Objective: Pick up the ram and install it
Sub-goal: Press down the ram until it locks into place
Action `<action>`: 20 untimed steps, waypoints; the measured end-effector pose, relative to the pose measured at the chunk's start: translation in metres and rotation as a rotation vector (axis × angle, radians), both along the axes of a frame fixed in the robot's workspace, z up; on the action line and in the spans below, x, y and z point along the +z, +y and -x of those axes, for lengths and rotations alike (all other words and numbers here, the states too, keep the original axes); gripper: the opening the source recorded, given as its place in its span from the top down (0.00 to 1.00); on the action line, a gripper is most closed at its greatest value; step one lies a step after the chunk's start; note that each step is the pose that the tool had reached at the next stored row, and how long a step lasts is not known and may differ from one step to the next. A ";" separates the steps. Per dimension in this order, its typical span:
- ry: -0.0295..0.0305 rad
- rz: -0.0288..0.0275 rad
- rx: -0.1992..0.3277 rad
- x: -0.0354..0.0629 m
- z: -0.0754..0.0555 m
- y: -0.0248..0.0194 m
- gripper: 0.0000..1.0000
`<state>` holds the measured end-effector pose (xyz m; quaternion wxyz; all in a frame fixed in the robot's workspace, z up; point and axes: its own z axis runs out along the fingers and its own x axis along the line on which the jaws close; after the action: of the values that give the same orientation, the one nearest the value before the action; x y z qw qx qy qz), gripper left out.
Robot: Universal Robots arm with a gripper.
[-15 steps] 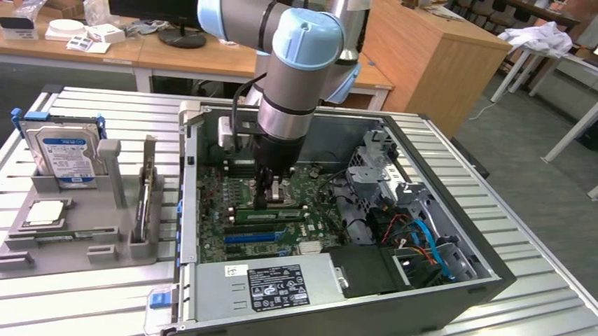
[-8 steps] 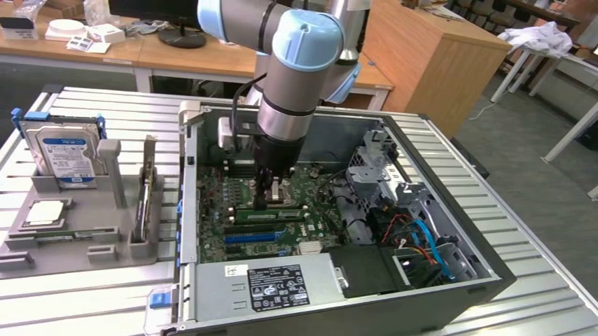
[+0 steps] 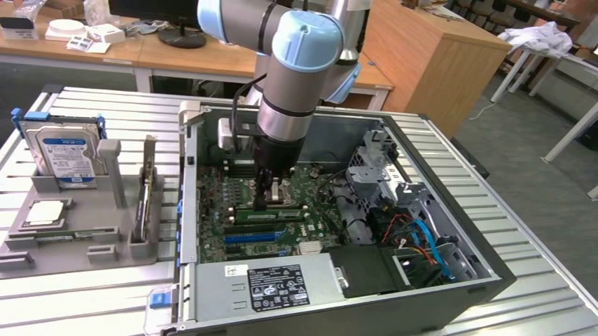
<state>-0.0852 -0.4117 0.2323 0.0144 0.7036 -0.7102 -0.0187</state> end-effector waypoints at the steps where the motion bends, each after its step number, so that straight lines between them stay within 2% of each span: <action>1: 0.0000 -0.0001 0.000 -0.0005 0.000 0.0000 0.89; 20: 0.0001 0.0010 0.000 -0.0032 0.000 -0.0001 0.89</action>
<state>-0.0853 -0.4117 0.2292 0.0148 0.7036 -0.7102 -0.0184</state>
